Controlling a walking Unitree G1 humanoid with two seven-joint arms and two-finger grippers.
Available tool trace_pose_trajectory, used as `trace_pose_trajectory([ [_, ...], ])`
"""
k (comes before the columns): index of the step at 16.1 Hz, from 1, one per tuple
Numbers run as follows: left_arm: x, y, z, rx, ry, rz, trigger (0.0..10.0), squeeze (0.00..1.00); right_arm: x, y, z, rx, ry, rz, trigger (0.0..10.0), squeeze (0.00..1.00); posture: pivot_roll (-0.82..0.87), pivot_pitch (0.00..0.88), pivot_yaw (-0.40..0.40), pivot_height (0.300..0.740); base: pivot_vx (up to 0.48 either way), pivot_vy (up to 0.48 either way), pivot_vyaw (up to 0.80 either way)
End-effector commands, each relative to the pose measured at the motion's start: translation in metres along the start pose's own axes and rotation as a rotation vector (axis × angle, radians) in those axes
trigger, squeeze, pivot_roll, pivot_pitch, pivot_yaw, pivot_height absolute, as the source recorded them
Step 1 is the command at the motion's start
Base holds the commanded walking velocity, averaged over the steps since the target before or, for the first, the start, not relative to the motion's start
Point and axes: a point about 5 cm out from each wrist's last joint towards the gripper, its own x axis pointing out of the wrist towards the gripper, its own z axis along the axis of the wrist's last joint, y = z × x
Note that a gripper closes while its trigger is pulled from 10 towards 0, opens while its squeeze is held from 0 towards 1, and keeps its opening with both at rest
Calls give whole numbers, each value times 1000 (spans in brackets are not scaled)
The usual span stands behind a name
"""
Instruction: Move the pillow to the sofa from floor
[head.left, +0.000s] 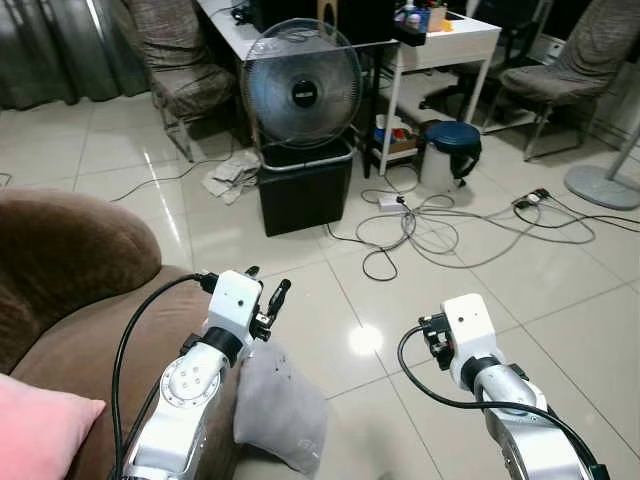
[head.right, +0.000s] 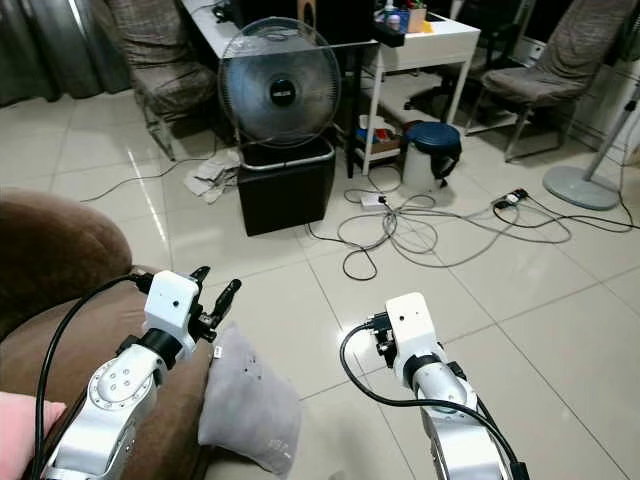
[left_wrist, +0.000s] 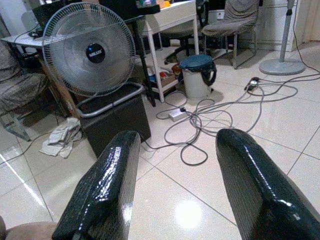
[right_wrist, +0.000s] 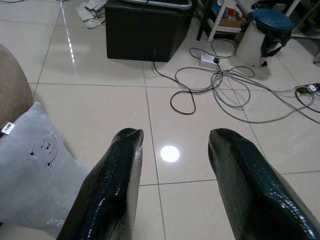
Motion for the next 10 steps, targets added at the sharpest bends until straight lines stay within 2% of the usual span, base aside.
trace_pose_trajectory([
  [1, -1, -1, -5, 6, 28, -13, 10000, 0, 0, -2, 5, 7, -24, -12, 10000, 0, 31, 0, 29, 702, 0, 0, 0],
  [10, 1, -2, -5, 2, 32, -1, 10000, 0, 0, -4, 5, 9, -28, -20, 10000, 0, 25, 0, 32, 628, 0, 0, 0],
])
